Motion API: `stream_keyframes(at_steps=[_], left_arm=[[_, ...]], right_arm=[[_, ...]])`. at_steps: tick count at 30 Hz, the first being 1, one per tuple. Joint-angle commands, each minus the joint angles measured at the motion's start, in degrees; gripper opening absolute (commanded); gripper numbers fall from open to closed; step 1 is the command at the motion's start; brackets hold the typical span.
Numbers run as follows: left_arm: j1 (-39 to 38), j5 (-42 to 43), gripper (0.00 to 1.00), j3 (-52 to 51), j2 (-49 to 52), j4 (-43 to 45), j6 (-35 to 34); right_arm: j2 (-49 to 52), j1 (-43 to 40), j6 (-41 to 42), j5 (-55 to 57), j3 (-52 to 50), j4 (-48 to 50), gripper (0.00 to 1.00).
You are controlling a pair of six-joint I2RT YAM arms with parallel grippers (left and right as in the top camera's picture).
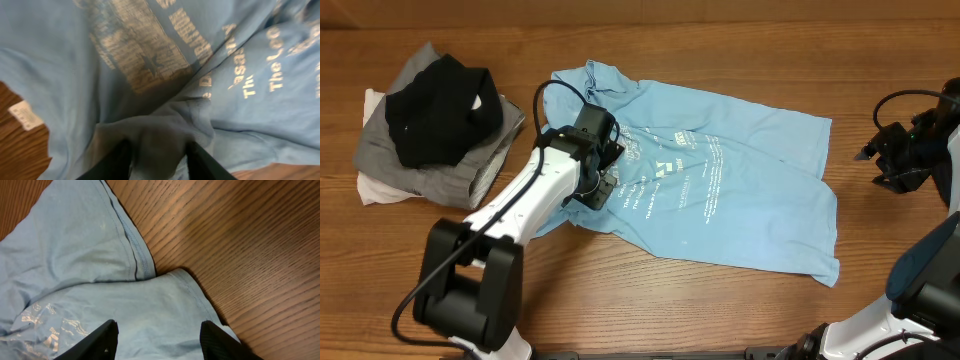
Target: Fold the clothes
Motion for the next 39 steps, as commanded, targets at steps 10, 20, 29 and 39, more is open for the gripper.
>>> stream_keyframes(at_steps=[10,20,29,39], left_arm=[[2.21,-2.86,0.04,11.3,-1.33,-15.37,-7.85],[5.22,-4.76,0.04,20.7,-10.32,-21.86,-8.76],[10.54,-9.33,0.05,15.85,-7.76,-20.24,-11.72],[10.84,-9.31,0.26,6.82,-2.89,-13.46,-11.72]], right_arm=[[-0.48,0.0,-0.31,-0.31,-0.17,0.13,0.57],[-0.48,0.0,-0.31,-0.31,-0.17,0.17,0.57],[-0.48,0.0,-0.31,-0.31,-0.17,0.37,0.57],[-0.48,0.0,-0.31,-0.31,-0.17,0.33,0.57]])
